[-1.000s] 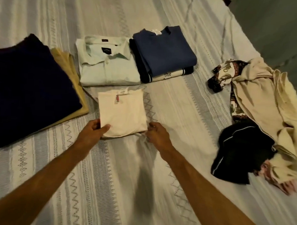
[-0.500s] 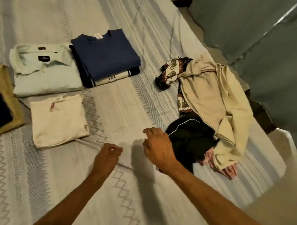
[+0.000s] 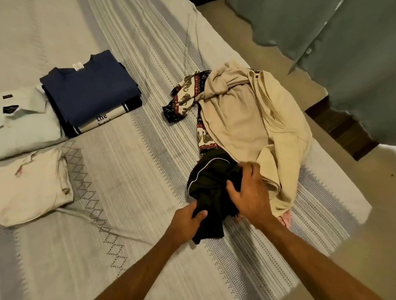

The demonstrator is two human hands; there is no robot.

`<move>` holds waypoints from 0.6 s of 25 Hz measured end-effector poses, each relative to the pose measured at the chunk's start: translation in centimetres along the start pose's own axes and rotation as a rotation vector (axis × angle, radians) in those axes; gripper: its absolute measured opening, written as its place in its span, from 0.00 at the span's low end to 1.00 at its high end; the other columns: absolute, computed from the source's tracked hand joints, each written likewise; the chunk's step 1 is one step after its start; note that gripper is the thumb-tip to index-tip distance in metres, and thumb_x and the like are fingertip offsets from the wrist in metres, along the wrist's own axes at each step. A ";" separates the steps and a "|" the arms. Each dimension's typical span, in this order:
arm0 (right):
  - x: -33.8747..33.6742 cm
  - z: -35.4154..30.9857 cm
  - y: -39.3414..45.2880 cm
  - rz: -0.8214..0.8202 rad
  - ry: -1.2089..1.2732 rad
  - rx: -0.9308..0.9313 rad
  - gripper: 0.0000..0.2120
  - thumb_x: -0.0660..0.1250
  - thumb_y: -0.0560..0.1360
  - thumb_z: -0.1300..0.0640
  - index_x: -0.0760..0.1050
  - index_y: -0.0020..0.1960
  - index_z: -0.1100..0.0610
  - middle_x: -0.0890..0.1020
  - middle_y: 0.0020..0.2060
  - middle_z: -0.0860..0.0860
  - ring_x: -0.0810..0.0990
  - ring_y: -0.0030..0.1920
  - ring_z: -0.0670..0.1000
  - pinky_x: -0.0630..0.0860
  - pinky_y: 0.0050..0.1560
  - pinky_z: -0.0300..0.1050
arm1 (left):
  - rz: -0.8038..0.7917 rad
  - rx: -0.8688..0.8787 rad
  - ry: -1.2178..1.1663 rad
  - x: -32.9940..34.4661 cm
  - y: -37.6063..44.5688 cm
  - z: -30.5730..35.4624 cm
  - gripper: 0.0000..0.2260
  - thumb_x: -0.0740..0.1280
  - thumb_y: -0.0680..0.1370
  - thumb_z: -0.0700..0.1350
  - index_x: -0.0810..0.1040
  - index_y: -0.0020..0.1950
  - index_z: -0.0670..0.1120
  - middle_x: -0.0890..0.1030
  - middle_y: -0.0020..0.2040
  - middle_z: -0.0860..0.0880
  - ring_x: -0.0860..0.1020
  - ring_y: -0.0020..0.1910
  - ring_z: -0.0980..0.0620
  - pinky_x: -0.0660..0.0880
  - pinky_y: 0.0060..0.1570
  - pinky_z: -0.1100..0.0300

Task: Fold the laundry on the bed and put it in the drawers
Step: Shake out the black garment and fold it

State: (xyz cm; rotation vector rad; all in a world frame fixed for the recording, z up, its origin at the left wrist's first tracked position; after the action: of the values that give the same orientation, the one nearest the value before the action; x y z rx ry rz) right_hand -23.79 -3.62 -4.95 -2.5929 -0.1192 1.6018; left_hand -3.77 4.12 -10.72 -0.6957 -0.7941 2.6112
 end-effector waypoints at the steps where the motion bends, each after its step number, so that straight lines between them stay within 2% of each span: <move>1: -0.6 0.0 1.3 0.023 0.026 0.026 0.32 0.73 0.76 0.49 0.63 0.75 0.52 0.67 0.70 0.54 0.77 0.57 0.54 0.80 0.53 0.53 | -0.058 0.051 0.006 0.1 -0.5 0.6 0.20 0.66 0.84 0.53 0.73 0.76 0.49 0.83 0.63 0.49 0.79 0.65 0.50 0.77 0.64 0.58; 2: -0.7 0.2 2.8 -0.048 0.079 0.044 0.34 0.74 0.75 0.52 0.63 0.76 0.53 0.70 0.70 0.56 0.79 0.55 0.55 0.81 0.53 0.54 | -0.106 0.092 0.027 -0.1 -1.2 1.2 0.20 0.66 0.84 0.53 0.74 0.75 0.50 0.83 0.62 0.50 0.80 0.64 0.53 0.77 0.63 0.59; 3: -0.3 0.1 4.1 -0.179 0.120 0.069 0.31 0.74 0.75 0.55 0.67 0.75 0.54 0.76 0.66 0.58 0.81 0.53 0.56 0.81 0.53 0.55 | -0.140 0.134 0.041 -0.2 -2.0 1.5 0.19 0.66 0.84 0.53 0.75 0.74 0.51 0.83 0.60 0.52 0.80 0.62 0.55 0.78 0.62 0.60; 4: 0.3 0.0 4.6 -0.312 0.118 0.088 0.25 0.72 0.76 0.58 0.72 0.71 0.57 0.82 0.60 0.60 0.84 0.51 0.58 0.82 0.53 0.55 | -0.150 0.172 0.054 -0.6 -2.9 1.7 0.17 0.66 0.84 0.53 0.76 0.72 0.52 0.84 0.56 0.54 0.81 0.59 0.57 0.79 0.59 0.60; 5: 0.4 -0.2 4.5 -0.363 0.055 0.081 0.19 0.71 0.76 0.59 0.76 0.66 0.58 0.84 0.53 0.61 0.85 0.49 0.60 0.82 0.52 0.55 | -0.136 0.211 0.032 -1.2 -3.8 2.1 0.14 0.67 0.84 0.52 0.77 0.70 0.53 0.85 0.54 0.55 0.82 0.56 0.59 0.80 0.57 0.61; 7: 0.1 -0.9 3.7 -0.326 -0.044 0.016 0.12 0.68 0.78 0.57 0.77 0.62 0.56 0.85 0.50 0.59 0.83 0.51 0.60 0.81 0.51 0.54 | -0.024 0.264 -0.041 -3.6 -5.4 2.5 0.11 0.67 0.84 0.51 0.80 0.66 0.55 0.86 0.51 0.58 0.83 0.53 0.61 0.79 0.54 0.65; 9: -1.0 -1.9 1.5 -0.220 0.022 0.001 0.07 0.65 0.81 0.56 0.75 0.59 0.51 0.84 0.45 0.54 0.83 0.46 0.58 0.80 0.45 0.53 | 0.134 0.305 0.024 -7.2 -7.6 2.4 0.04 0.66 0.85 0.52 0.80 0.52 0.57 0.83 0.40 0.61 0.81 0.42 0.63 0.77 0.44 0.67; 10: -2.2 -2.3 0.3 -0.148 0.131 0.035 0.07 0.63 0.82 0.58 0.74 0.58 0.49 0.83 0.42 0.53 0.84 0.40 0.56 0.81 0.40 0.52 | 0.223 0.321 0.126 -9.5 -8.8 2.2 0.10 0.65 0.84 0.56 0.77 0.45 0.56 0.80 0.34 0.59 0.79 0.36 0.62 0.76 0.38 0.63; 12: -6.6 -2.9 -2.0 0.022 0.408 0.163 0.13 0.59 0.82 0.66 0.73 0.58 0.49 0.82 0.39 0.56 0.84 0.31 0.56 0.83 0.33 0.54 | 0.333 0.307 0.345 -14.3 -11.3 2.5 0.18 0.59 0.80 0.66 0.75 0.40 0.54 0.77 0.30 0.55 0.77 0.30 0.59 0.75 0.32 0.56; 14: -13.2 -4.1 -4.8 0.125 0.546 0.201 0.15 0.56 0.83 0.70 0.72 0.58 0.52 0.83 0.43 0.60 0.86 0.31 0.58 0.85 0.37 0.57 | 0.346 0.312 0.538 -18.3 -13.7 5.2 0.22 0.55 0.77 0.69 0.76 0.41 0.54 0.77 0.30 0.54 0.78 0.31 0.55 0.73 0.30 0.56; 15: -16.7 -4.8 -6.3 0.151 0.569 0.196 0.13 0.56 0.84 0.70 0.72 0.58 0.54 0.84 0.45 0.61 0.86 0.33 0.58 0.86 0.39 0.57 | 0.342 0.327 0.627 -19.7 -15.1 7.4 0.20 0.57 0.78 0.68 0.77 0.42 0.54 0.78 0.32 0.54 0.78 0.32 0.54 0.72 0.31 0.56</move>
State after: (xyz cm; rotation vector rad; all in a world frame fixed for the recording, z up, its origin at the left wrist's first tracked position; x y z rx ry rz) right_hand -27.04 0.55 12.81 -2.8248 0.2642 0.7962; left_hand 10.98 4.39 10.54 -1.5335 -0.0628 2.4594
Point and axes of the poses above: each hand's wrist, its own y-axis towards the middle knuckle, its own x-axis out of the palm, z = x × y, the point moved 5 cm from there along y, towards the middle knuckle
